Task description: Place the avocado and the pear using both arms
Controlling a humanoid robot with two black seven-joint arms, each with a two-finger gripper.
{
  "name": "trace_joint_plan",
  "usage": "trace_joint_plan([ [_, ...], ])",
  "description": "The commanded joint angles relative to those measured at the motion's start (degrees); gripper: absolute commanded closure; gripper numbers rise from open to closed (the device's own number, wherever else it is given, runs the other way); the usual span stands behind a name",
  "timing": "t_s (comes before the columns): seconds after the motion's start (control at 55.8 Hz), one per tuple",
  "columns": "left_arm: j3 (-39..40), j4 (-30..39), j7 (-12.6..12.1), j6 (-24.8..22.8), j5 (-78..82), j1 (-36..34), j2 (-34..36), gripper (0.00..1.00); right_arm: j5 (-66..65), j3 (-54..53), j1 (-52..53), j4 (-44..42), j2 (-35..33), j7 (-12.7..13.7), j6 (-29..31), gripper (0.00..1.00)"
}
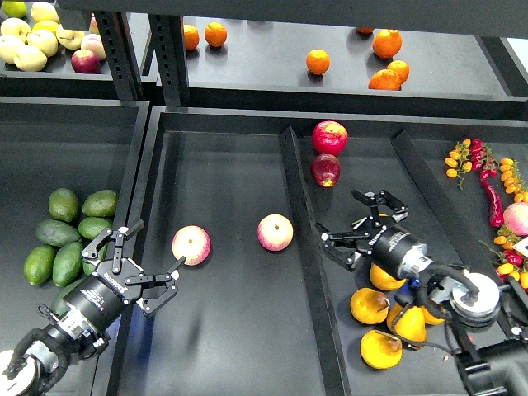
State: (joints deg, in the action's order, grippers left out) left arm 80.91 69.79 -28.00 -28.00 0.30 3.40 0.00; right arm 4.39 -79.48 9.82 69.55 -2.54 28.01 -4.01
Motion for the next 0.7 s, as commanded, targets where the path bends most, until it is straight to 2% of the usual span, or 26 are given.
trace_joint_plan([
  [0.0,-0.23,0.0,0.0,0.0,0.14,0.03,0.0,0.0,0.0,-4.1,-0.33,-0.11,2.54,-0.01,0.14,0.01],
  [0.215,-0.75,-0.09,0.0,0.0,0.22,0.12,0.0,0.0,0.27,-4.99,-4.46,-0.11,2.54,-0.01,0.58,0.01],
  [0.287,-0.84,-0.09,0.0,0.0,0.22,0.12,0.0,0.0,0.44,-4.46,-5.6,-0.73,2.54,-0.01,2.42,0.01],
  [0.537,-1.54,-0.18,0.0,0.0,0.22,0.38,0.0,0.0,0.44,-2.61,-8.15,-5.47,2.54,-0.01,20.78,0.01],
  [0.555,-1.81,-0.26,0.0,0.0,0.22,0.38,0.0,0.0,0.44,-2.53,-8.5,-5.91,2.54,-0.01,23.67,0.01],
  [0.681,-2.25,-0.62,0.0,0.0,0.22,0.38,0.0,0.0,1.58,-1.83,-8.59,-5.83,2.54,-0.01,26.86,0.01],
])
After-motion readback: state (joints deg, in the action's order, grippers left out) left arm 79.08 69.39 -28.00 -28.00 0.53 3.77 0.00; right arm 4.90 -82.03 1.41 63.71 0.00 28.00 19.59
